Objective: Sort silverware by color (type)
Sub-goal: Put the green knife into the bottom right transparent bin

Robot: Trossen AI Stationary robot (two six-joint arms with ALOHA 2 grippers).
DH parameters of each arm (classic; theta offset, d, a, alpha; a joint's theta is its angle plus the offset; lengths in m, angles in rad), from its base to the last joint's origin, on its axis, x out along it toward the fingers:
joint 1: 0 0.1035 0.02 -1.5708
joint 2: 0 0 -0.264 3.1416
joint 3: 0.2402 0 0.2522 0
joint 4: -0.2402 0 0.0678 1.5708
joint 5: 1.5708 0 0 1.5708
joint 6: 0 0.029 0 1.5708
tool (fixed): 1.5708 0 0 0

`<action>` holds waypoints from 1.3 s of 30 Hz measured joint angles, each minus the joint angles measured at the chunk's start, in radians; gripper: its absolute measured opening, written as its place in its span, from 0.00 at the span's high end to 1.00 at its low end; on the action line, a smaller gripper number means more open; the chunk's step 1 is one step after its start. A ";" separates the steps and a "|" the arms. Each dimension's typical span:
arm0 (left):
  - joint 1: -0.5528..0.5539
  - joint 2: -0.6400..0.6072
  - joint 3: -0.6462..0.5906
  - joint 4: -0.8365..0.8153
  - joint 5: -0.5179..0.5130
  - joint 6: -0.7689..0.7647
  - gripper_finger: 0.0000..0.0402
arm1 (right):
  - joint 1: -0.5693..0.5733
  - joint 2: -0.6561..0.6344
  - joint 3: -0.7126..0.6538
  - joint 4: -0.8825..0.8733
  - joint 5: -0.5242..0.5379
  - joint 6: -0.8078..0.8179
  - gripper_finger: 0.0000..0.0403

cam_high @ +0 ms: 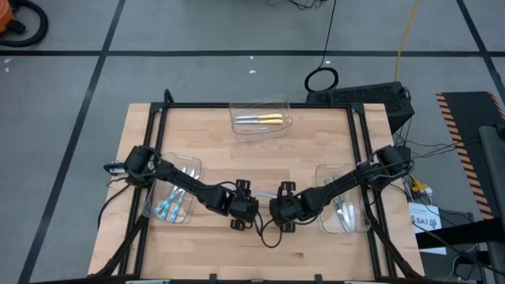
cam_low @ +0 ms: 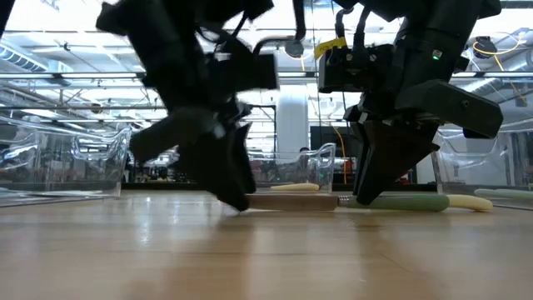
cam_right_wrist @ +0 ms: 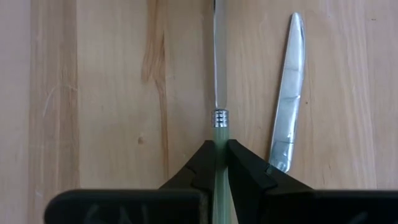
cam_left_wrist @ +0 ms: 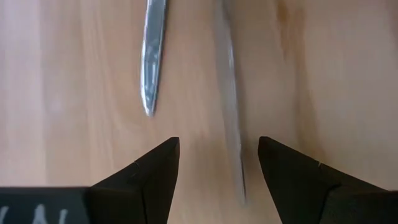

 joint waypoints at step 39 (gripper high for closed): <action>0.028 -0.014 -0.011 0.028 0.061 0.004 0.97 | 0.153 0.001 0.286 -0.487 0.109 0.116 0.61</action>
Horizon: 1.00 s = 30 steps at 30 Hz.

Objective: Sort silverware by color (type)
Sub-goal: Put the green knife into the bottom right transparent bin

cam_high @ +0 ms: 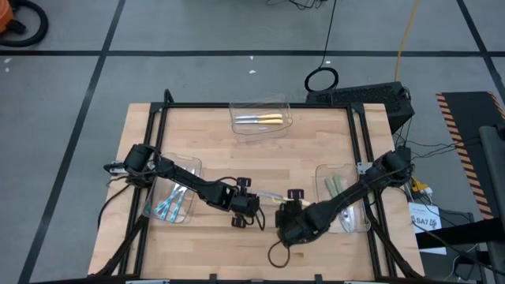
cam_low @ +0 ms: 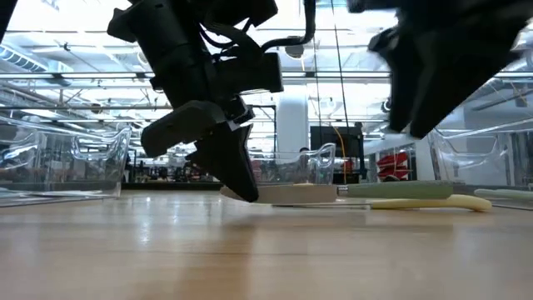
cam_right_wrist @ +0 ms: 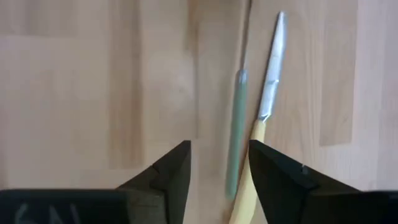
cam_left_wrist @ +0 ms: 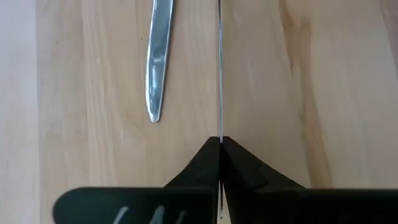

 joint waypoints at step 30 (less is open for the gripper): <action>-0.103 -0.256 0.017 0.048 -0.861 -0.188 0.97 | 0.186 -0.087 0.021 -0.078 1.028 0.319 0.66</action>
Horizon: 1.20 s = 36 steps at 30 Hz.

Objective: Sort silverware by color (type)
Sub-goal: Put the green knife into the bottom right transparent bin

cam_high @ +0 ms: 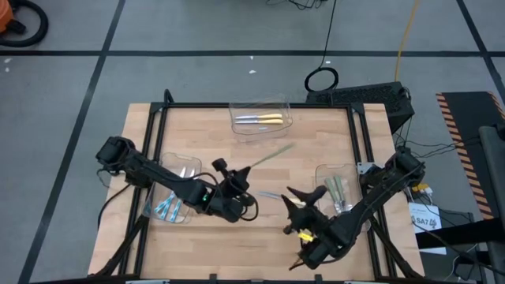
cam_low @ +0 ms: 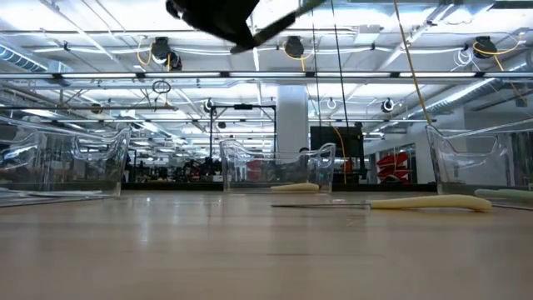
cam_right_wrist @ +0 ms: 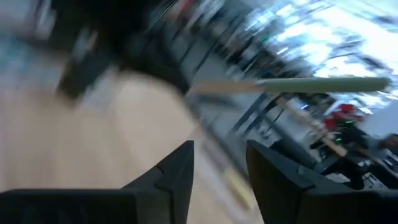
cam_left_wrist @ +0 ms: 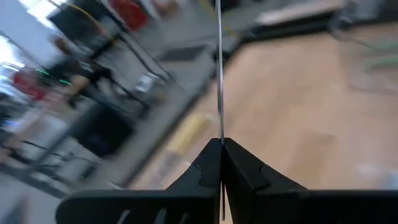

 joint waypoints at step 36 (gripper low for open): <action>-0.109 -0.008 0.000 0.307 -0.430 0.571 0.97 | -0.057 -0.106 -0.036 0.322 0.061 -0.118 0.66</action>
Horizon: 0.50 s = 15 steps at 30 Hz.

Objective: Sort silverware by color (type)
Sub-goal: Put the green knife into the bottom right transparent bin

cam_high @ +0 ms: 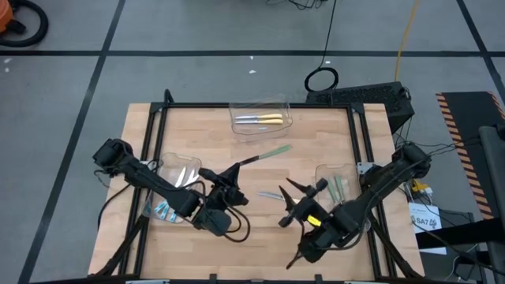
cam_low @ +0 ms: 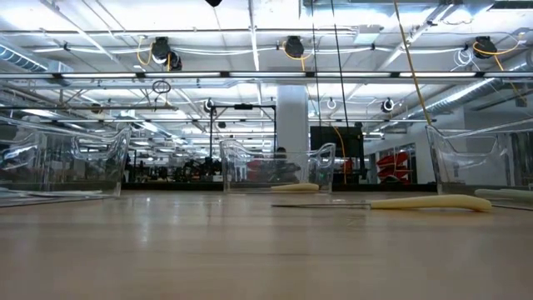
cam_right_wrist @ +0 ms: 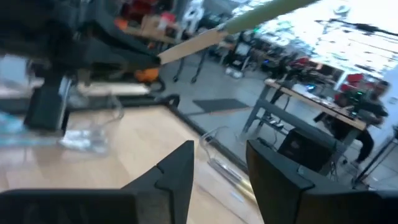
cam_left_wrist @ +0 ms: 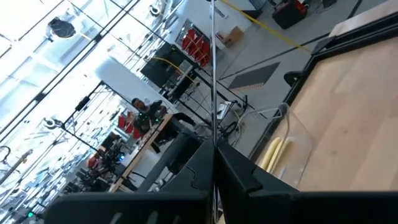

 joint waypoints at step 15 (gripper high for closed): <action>0.013 0.000 0.000 -0.023 -0.002 0.047 0.97 | -0.089 0.128 -0.124 0.409 -0.046 -0.154 0.66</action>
